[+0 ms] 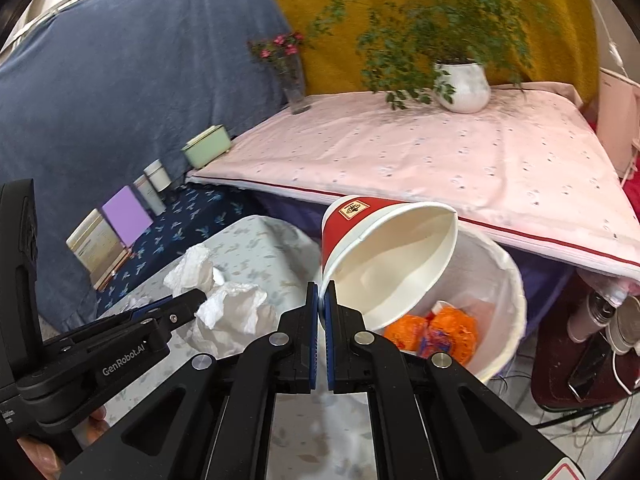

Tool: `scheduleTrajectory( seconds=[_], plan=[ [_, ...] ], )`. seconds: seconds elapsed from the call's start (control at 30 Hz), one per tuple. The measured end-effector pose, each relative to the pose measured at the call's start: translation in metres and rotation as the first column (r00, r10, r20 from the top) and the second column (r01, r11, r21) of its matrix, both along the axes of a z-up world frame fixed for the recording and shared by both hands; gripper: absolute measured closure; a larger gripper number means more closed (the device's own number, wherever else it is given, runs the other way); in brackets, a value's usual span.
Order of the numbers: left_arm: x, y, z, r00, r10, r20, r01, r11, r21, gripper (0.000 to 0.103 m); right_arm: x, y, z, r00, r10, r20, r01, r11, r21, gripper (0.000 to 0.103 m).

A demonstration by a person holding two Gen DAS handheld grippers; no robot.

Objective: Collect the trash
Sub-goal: 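Carry the white tissue and red paper cup over the white bin, then open both grippers to drop the tissue and cup into the bin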

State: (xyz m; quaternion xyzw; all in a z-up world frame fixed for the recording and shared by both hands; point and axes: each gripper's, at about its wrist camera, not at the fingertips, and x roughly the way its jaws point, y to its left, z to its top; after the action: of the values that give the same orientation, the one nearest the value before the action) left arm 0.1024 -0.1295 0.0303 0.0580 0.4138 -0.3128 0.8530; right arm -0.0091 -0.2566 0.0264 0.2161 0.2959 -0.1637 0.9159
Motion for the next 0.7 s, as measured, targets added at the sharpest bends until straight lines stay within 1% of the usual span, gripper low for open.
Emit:
scheduleTrajectory(
  seconds=[0.2, 0.5, 0.6, 0.63, 0.67, 0.7],
  plan=[
    [-0.008, -0.034, -0.003, 0.998, -0.056, -0.014, 0.056, 0.998, 0.012, 0.087, -0.015, -0.027, -0.007, 0.999, -0.047, -0.002, 0.047, 0.999, 0.023, 0.100],
    [-0.014, -0.063, -0.007, 0.995, -0.098, -0.016, 0.099, 0.995, 0.034, 0.087, -0.024, -0.050, -0.014, 0.997, -0.078, -0.003, 0.078, 0.996, 0.040, 0.100],
    [-0.015, -0.070, -0.008, 0.994, -0.110, -0.018, 0.110, 0.993, 0.034, 0.085, -0.023, -0.054, -0.016, 0.997, -0.083, -0.006, 0.084, 0.996, 0.042, 0.099],
    [-0.015, -0.072, -0.008, 0.994, -0.111, -0.019, 0.112, 0.993, 0.033, 0.084, -0.023, -0.054, -0.017, 0.996, -0.085, -0.009, 0.085, 0.996, 0.041, 0.097],
    [-0.015, -0.073, -0.009, 0.993, -0.115, -0.019, 0.116, 0.993, 0.032, 0.081, -0.022, -0.056, -0.017, 0.996, -0.089, -0.013, 0.089, 0.995, 0.040, 0.096],
    [-0.015, -0.074, -0.009, 0.993, -0.114, -0.015, 0.115, 0.993, 0.035, 0.074, -0.022, -0.056, -0.017, 0.995, -0.096, -0.014, 0.097, 0.994, 0.040, 0.093]
  ],
)
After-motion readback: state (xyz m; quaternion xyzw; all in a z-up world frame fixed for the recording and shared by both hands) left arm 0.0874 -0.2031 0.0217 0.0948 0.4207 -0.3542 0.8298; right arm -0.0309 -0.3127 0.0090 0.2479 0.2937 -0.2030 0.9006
